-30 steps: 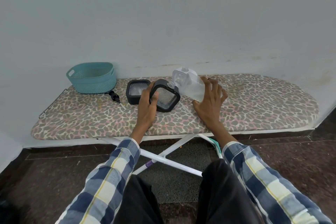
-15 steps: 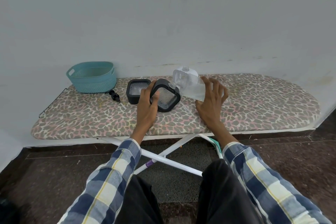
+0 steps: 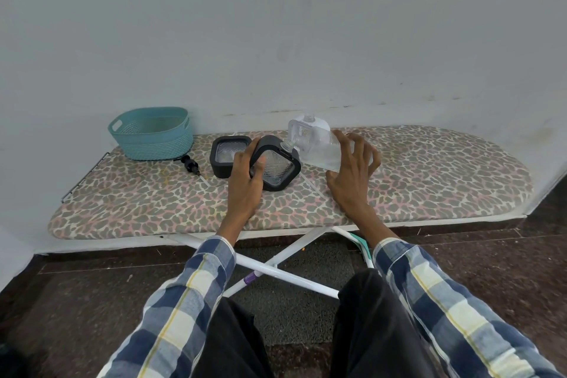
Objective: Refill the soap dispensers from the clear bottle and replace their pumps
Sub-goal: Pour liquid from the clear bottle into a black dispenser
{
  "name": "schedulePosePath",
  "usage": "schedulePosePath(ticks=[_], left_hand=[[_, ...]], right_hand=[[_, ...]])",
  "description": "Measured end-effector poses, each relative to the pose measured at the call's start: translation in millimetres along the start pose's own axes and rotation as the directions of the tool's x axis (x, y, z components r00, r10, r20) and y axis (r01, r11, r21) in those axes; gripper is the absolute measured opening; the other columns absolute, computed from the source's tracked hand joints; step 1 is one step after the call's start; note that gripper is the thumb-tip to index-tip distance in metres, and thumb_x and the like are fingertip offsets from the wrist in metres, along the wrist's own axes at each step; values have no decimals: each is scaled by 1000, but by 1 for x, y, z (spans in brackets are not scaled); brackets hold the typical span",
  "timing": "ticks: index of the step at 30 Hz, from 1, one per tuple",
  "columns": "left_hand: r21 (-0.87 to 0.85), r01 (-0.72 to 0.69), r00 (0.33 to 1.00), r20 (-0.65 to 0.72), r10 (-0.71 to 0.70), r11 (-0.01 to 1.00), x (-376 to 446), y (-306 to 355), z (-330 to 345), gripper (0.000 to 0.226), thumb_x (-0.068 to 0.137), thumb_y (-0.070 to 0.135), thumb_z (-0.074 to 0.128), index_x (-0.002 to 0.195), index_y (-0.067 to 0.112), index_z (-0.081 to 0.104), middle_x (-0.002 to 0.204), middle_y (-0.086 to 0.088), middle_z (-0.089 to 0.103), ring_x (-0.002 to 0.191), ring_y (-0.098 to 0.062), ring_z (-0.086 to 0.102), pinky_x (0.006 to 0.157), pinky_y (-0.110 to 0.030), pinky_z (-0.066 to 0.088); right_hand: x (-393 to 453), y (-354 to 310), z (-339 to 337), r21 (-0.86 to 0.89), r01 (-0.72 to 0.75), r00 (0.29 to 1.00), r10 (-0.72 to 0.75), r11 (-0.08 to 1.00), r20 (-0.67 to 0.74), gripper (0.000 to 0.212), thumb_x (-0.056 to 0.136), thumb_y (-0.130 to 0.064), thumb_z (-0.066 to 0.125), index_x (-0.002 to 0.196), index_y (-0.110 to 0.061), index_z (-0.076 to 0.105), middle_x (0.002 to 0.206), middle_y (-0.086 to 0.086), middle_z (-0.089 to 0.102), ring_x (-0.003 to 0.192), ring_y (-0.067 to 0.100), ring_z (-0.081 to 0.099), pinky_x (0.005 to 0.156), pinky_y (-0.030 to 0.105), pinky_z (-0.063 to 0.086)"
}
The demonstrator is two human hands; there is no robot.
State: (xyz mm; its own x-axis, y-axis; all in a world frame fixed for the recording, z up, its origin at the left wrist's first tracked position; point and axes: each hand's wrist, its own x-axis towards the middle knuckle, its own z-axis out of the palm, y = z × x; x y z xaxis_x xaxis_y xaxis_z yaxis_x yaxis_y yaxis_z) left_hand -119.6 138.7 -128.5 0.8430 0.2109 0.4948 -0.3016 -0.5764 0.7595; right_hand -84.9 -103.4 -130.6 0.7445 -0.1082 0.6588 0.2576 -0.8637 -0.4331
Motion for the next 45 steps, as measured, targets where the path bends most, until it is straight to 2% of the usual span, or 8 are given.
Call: schedulePosePath(ticks=[5,12,16,21,31,37,40,45], left_hand=[[5,-8,1000,1,8,1000,1,-1,1,52,114,53,45,164,39,43,126,35,44,105,42,35,85,12,27],[17,-11,1000,16,11,1000,2,-2,1,53,114,56,42,164,41,41,142,14,48,112,33,43,88,6,34],[28,-25,1000,11,24,999,2,-2,2,53,115,52,43,165,36,41,142,14,46,110,38,39,88,9,31],[26,-23,1000,11,23,999,2,-2,1,52,115,53,43,165,38,41,137,11,49,108,31,46,86,7,34],[41,-30,999,12,30,999,2,-1,2,51,116,46,45,165,34,42,137,10,47,107,35,43,86,10,30],[41,-41,999,10,41,998,1,-3,3,51,115,53,43,164,40,41,130,21,46,108,41,35,86,10,30],[46,-38,999,14,37,998,3,-4,1,53,114,58,42,164,43,39,132,15,48,105,32,45,82,7,34],[48,-58,998,19,57,997,3,-6,3,55,113,59,42,165,40,40,137,13,48,108,36,40,85,10,30]], right_hand=[[1,0,1,-9,17,1000,-17,1000,-18,102,61,-11,74,156,-32,42,148,7,43,144,30,38,121,52,23],[1,2,2,-10,13,1000,-13,1000,-26,101,60,-12,73,155,-31,44,148,7,44,145,29,38,121,54,25],[1,1,2,-8,14,999,-14,1000,-37,100,61,-12,74,154,-32,44,148,7,44,144,28,38,121,54,25],[1,1,2,-5,11,998,-11,1000,-56,99,60,-12,73,153,-31,46,147,7,44,143,29,40,120,54,26],[1,-4,-2,-18,-1,999,0,1000,-50,99,62,-4,75,153,-31,47,147,8,45,144,27,37,121,56,25],[1,-6,-7,-36,-18,1000,18,999,15,98,67,-3,76,156,-31,46,152,7,44,147,27,34,122,54,22],[4,-3,-10,-70,13,1000,-11,997,28,98,69,-4,78,157,-32,44,152,6,43,148,28,34,123,52,22],[9,2,-18,-105,68,997,-64,992,44,103,65,-1,81,155,-33,41,150,8,44,144,32,39,122,52,23]])
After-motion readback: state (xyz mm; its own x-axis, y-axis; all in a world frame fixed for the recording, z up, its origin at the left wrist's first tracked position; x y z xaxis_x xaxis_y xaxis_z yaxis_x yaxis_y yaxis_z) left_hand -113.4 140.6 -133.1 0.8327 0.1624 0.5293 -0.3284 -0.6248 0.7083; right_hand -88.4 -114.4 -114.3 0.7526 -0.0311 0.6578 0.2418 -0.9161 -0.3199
